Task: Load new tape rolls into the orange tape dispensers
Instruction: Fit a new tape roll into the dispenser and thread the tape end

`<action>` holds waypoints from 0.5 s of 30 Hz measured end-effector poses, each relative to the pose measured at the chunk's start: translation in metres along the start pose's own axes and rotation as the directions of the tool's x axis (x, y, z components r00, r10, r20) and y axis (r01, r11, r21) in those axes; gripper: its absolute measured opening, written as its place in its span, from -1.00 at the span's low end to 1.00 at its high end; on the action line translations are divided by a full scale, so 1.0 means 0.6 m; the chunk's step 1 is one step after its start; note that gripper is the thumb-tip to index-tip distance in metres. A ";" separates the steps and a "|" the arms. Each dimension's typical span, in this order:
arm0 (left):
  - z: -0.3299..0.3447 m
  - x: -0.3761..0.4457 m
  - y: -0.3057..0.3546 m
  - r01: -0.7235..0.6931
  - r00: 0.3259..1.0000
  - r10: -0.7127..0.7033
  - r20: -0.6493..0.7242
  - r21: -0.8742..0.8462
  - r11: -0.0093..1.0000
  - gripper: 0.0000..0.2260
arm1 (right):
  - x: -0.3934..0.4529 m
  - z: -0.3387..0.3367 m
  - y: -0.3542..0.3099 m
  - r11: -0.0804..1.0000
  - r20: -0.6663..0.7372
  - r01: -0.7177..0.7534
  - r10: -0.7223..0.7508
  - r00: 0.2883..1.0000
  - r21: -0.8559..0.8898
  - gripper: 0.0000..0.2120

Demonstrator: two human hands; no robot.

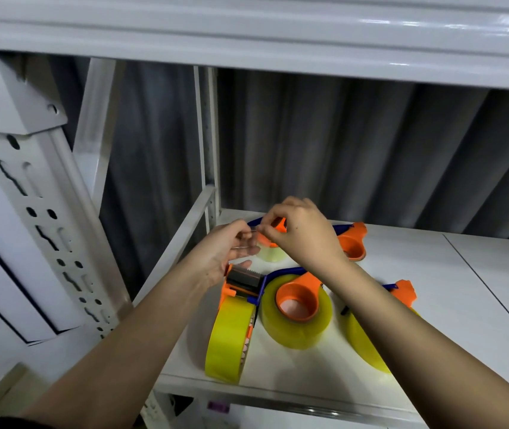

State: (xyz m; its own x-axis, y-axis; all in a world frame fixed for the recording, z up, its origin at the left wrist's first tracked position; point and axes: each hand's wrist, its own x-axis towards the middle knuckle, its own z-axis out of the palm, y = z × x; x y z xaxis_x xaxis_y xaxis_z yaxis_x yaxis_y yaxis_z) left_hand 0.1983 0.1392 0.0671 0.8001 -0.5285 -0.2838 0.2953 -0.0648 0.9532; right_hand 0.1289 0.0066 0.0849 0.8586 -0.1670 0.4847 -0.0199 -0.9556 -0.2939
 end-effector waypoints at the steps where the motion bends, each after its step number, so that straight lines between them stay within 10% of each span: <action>1: 0.000 0.000 0.000 0.002 1.000 -0.002 0.000 -0.002 1.000 -0.82 | 0.005 -0.002 0.002 0.998 0.046 -0.023 0.021 0.999 0.060 -0.88; 15: -0.003 -0.008 0.005 0.034 0.999 -0.032 0.034 -0.061 0.998 -0.86 | 0.029 -0.034 0.008 0.869 0.480 -0.206 -0.041 0.876 0.450 -0.82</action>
State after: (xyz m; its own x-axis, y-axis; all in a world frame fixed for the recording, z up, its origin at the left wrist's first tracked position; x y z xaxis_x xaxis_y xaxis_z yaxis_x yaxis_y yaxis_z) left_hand 0.1967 0.1431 0.0712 0.7723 -0.5542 -0.3106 0.3538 -0.0308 0.9348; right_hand 0.1334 -0.0060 0.1085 0.9991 0.0094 0.0410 0.0363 -0.6867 -0.7260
